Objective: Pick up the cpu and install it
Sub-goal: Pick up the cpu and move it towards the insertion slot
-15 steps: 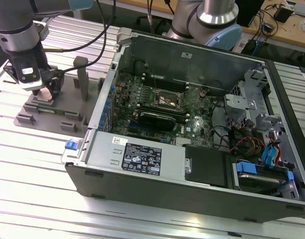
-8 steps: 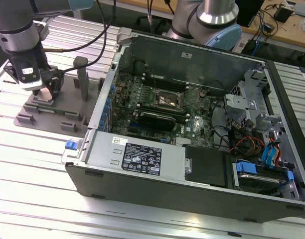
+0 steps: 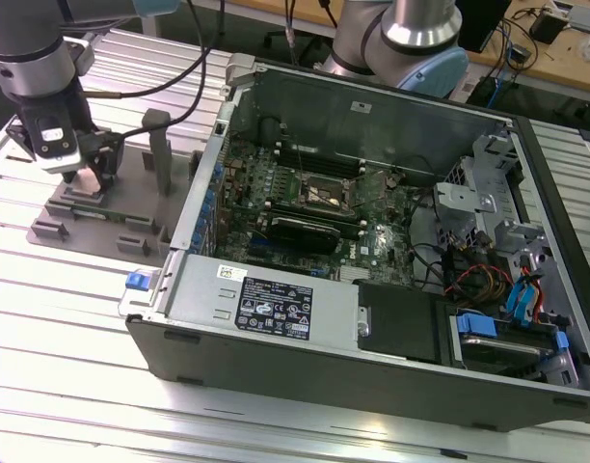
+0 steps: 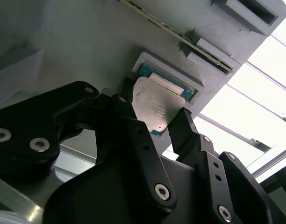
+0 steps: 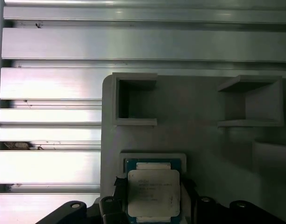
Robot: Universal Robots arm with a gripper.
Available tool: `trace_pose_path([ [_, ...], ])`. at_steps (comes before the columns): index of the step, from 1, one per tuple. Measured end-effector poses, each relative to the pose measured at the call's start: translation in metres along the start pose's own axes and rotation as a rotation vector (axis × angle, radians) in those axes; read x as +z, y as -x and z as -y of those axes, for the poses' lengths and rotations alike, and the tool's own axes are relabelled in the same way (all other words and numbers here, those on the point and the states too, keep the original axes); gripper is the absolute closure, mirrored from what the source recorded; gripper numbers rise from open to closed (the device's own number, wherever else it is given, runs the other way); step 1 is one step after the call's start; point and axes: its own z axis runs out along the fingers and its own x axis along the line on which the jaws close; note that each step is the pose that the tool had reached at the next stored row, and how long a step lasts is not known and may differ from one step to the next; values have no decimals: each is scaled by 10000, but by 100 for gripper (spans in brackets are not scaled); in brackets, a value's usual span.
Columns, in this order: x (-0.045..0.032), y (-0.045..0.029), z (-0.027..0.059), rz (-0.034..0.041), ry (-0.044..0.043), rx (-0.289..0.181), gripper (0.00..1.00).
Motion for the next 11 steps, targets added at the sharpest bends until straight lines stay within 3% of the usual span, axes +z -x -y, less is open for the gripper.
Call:
trace_pose_path([
  [5, -176, 3, -9, -1, 0, 0, 46],
  [11, -192, 4, -10, 0, 0, 0, 46],
])
